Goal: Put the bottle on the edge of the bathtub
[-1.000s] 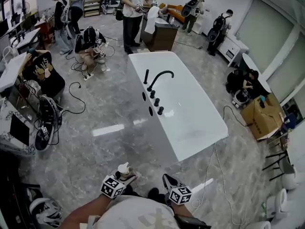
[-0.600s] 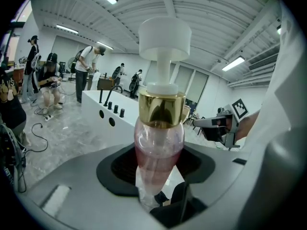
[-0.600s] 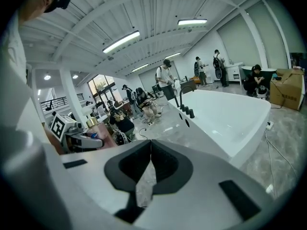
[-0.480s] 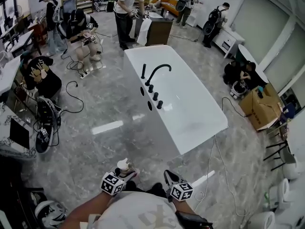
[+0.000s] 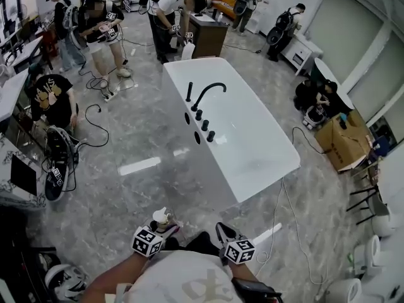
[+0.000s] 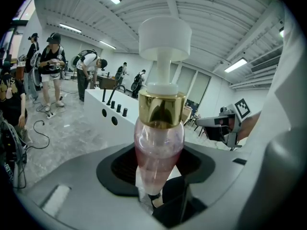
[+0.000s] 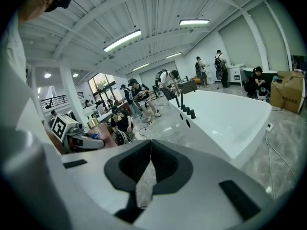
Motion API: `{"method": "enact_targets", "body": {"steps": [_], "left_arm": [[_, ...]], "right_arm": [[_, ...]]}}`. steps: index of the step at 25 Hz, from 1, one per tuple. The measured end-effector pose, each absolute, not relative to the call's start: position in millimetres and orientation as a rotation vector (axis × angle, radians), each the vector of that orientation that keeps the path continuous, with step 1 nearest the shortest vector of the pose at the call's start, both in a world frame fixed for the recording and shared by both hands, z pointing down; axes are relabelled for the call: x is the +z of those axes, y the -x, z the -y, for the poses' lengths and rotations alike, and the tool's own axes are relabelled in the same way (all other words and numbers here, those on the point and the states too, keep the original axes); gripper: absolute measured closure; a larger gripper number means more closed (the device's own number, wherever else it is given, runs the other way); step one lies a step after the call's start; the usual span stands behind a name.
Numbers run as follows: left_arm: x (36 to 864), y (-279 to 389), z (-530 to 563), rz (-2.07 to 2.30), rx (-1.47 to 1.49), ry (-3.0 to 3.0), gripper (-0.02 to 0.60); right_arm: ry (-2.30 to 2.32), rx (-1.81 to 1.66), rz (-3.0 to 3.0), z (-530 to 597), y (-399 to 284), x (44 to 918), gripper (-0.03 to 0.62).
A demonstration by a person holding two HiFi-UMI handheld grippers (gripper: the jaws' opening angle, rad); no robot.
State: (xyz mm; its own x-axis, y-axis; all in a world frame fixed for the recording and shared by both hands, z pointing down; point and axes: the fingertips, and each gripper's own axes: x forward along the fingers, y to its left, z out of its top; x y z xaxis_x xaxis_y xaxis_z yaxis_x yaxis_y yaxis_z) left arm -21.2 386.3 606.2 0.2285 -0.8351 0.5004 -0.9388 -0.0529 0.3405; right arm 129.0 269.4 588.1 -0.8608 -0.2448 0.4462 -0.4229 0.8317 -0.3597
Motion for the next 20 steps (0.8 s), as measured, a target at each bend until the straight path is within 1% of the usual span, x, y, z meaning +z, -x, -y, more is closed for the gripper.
{"method": "enact_targets", "body": {"steps": [7, 14, 20], "left_arm": [[608, 30, -377, 1.638, 0.220, -1.885, 0.359], [613, 44, -364, 1.665, 0.236, -1.838, 0.359], [612, 51, -328, 1.662, 0.239, -1.826, 0.359]], "right_arm": [[-0.480, 0.654, 2.614, -258, -121, 594, 0.588], [-0.393, 0.665, 2.610, -239, -96, 606, 0.588], [-0.386, 0.674, 2.613, -202, -86, 605, 0.588]]}}
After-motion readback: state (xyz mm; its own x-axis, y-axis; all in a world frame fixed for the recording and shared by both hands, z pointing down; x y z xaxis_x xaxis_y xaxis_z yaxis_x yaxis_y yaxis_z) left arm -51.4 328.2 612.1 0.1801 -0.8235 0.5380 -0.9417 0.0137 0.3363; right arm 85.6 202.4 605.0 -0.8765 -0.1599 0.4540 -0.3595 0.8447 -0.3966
